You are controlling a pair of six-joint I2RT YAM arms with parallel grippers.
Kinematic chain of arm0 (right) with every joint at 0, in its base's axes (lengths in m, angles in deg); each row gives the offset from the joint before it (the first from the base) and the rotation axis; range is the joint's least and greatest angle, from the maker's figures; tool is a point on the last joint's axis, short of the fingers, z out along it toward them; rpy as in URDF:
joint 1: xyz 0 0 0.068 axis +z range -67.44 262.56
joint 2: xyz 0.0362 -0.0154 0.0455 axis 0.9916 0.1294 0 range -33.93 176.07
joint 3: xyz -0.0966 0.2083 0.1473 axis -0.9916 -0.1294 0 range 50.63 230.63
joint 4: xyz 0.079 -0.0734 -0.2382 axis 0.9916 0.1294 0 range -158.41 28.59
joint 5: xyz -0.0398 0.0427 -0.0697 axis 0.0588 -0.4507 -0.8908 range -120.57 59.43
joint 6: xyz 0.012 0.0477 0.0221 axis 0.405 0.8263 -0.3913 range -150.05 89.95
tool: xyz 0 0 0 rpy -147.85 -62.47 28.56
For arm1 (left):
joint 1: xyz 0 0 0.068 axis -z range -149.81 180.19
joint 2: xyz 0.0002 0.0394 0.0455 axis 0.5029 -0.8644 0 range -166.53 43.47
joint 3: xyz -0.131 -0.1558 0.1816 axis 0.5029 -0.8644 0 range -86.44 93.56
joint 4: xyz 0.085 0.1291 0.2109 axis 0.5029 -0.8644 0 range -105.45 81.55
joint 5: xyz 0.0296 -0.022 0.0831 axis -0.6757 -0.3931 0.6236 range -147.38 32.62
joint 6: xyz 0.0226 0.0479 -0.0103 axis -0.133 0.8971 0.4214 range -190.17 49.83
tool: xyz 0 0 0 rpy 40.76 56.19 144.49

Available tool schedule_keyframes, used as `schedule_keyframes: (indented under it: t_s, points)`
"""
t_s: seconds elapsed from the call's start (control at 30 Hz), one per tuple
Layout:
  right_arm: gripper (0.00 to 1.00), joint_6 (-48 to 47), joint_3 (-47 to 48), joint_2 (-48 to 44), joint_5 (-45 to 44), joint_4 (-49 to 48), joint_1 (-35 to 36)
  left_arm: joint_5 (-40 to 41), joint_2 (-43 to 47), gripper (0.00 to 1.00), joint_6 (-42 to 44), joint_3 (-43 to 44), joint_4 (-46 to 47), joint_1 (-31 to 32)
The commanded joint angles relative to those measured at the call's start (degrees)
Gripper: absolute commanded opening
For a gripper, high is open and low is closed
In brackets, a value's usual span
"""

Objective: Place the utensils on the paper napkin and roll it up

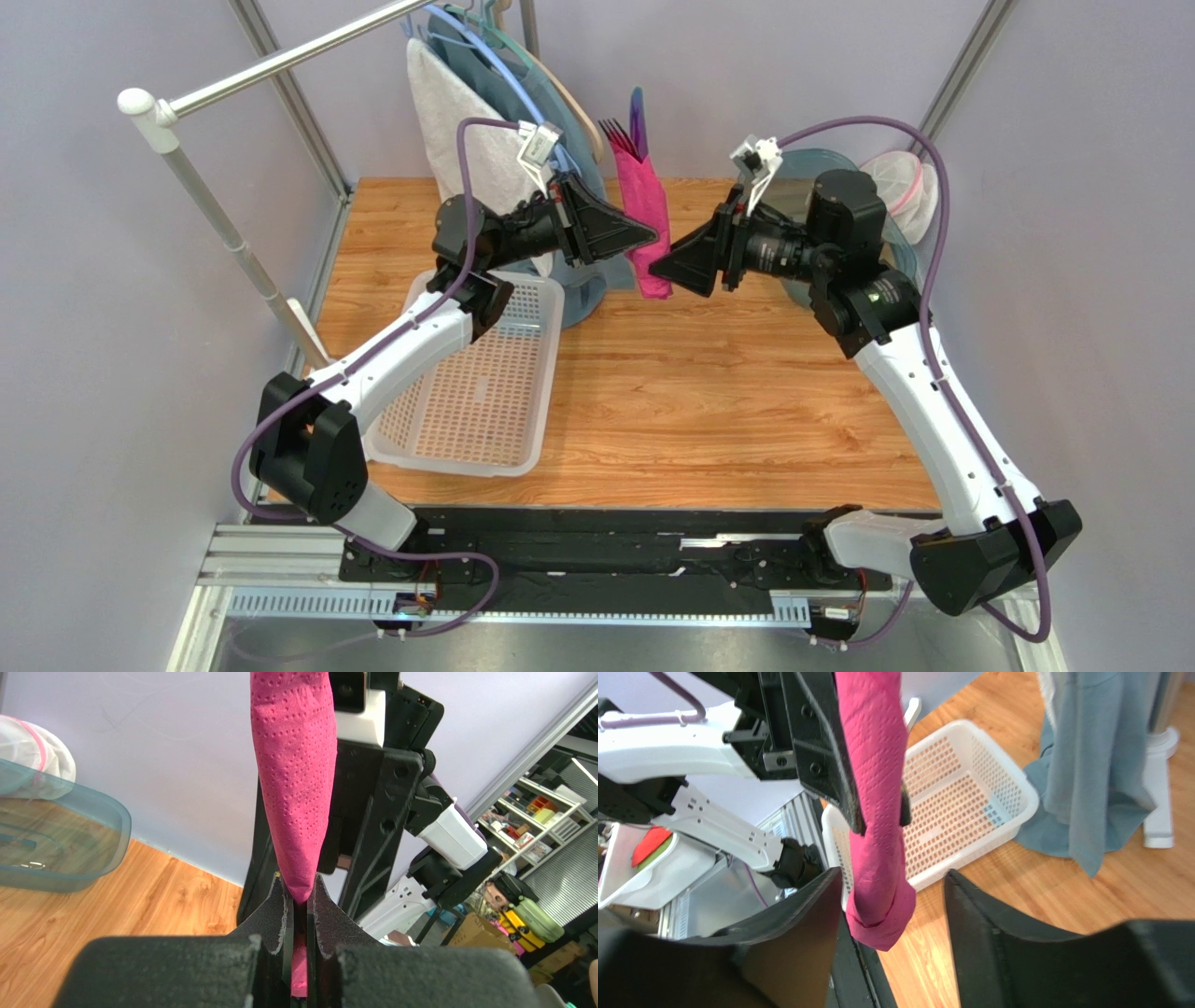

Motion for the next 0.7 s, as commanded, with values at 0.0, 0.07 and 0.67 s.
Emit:
schedule_keyframes:
  t_s: [0.0,0.07,0.67]
  points:
    - [0.49,5.1,4.6,0.1,-1.4,-5.7,-1.8,-0.2,1.0,0.00,-0.8,1.7,5.6,-0.4]
    - [0.46,5.7,5.5,1.1,-1.0,-6.2,-2.0,-0.3,1.0,0.00,-0.9,1.7,5.9,-0.4]
    - [0.36,11.0,8.6,3.7,1.9,-11.6,-1.9,-1.7,2.1,0.00,-1.3,-1.0,7.5,-0.4]
